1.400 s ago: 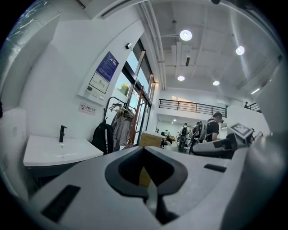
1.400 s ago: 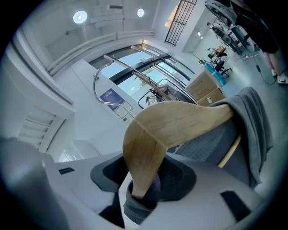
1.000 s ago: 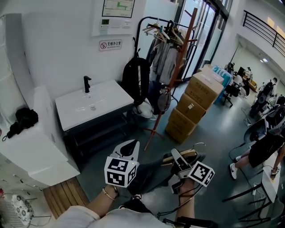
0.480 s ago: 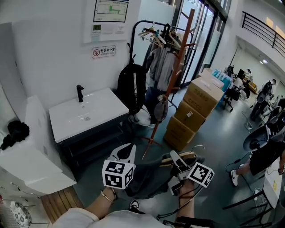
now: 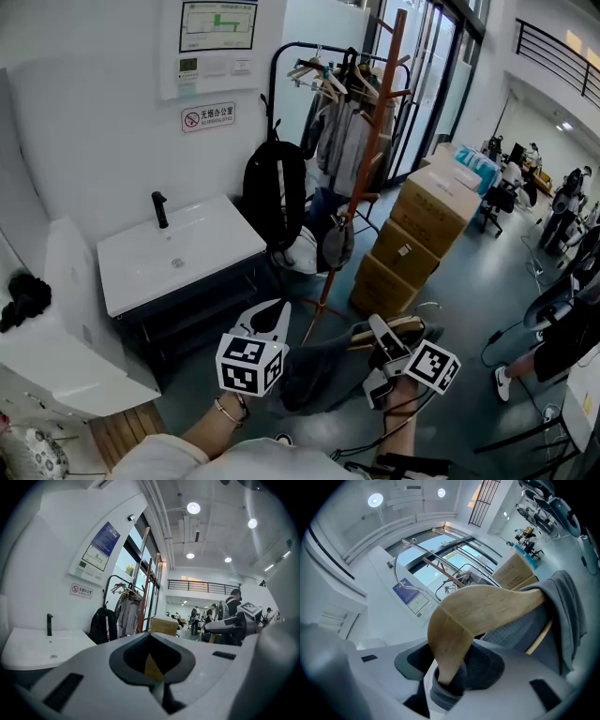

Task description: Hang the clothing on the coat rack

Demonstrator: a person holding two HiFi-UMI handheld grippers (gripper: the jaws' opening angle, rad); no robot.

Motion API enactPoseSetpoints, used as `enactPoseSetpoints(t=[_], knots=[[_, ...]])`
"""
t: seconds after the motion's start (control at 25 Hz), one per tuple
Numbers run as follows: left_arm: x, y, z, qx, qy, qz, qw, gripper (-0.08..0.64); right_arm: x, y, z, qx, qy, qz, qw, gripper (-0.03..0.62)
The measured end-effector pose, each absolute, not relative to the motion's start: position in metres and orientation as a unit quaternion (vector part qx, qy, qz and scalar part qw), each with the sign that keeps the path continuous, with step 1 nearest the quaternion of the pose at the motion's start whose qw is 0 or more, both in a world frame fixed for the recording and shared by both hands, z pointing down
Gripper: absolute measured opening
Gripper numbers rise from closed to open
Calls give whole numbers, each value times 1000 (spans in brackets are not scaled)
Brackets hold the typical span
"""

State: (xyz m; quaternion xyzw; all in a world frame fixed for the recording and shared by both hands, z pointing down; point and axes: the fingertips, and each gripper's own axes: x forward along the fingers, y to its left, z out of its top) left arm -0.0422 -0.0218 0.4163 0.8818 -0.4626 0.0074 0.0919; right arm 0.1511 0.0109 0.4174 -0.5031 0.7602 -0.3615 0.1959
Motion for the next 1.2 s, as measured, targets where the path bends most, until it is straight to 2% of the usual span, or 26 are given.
enactPoseSetpoints(t=[0.48, 0.8, 1.2], knots=[[-1, -72, 417, 878, -471, 15, 82, 6, 207, -40, 414, -522, 740, -376, 194, 193], [1, -89, 420, 868, -489, 10, 87, 6, 231, -62, 411, -539, 724, -388, 185, 193], [8, -127, 412, 871, -485, -8, 86, 6, 244, -99, 375, -544, 747, -334, 183, 193]])
